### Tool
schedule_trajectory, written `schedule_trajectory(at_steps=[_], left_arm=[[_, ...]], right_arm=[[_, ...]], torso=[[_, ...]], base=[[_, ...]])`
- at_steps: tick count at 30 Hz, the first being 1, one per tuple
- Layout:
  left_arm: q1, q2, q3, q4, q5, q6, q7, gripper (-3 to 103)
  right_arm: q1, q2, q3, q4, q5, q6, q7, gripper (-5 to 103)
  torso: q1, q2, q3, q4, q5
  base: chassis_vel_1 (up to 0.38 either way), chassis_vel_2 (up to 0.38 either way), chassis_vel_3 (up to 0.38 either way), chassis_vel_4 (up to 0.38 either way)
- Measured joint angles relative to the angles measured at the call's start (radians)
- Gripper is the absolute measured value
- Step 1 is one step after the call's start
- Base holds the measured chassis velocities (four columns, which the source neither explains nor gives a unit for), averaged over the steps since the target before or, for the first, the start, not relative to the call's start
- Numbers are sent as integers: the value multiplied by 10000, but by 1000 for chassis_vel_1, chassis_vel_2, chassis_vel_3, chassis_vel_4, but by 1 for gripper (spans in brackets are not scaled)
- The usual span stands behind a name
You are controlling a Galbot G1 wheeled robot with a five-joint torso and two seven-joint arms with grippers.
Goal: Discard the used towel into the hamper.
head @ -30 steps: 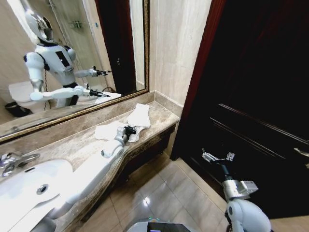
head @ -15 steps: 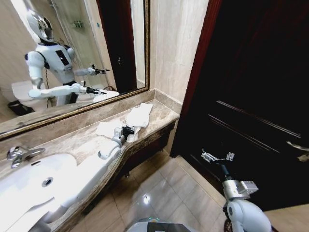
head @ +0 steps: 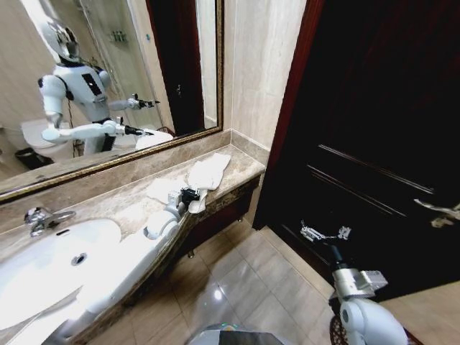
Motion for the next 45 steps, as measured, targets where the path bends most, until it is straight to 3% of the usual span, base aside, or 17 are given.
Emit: schedule_trajectory(at_steps=[45], left_arm=[[267,231,-164,-277,194,-168,90,3]], right_arm=[[-81,64,41,-16,-178,215,-78,100]], torso=[[0,0,0,-1,-2]], base=[[-25,-128,-126,-18]])
